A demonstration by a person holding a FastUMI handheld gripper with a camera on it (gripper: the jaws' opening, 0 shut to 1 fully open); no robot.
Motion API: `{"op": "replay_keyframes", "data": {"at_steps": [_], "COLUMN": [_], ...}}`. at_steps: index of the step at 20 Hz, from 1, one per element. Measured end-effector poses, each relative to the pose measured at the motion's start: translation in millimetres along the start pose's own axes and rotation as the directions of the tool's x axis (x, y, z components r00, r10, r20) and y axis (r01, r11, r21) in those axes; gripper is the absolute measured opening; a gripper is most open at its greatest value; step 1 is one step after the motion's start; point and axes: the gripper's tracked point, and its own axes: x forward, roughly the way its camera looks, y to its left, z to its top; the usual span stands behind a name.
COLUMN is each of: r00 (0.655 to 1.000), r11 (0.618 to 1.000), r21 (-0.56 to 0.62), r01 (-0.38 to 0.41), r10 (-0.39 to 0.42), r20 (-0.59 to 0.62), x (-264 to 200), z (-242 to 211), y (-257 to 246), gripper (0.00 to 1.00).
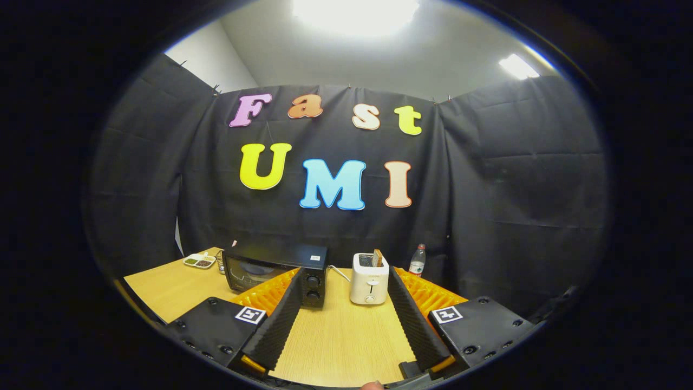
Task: Open the toaster oven, put the food inside, and close the toaster oven door.
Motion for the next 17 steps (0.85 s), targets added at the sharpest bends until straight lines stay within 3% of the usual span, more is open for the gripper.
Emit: {"op": "replay_keyframes", "data": {"at_steps": [17], "r00": [0.999], "r11": [0.997], "r21": [0.059], "r01": [-0.044], "r10": [0.044], "r20": [0.015], "x": [-2.5], "z": [-1.6], "y": [0.0], "gripper": [0.95]}}
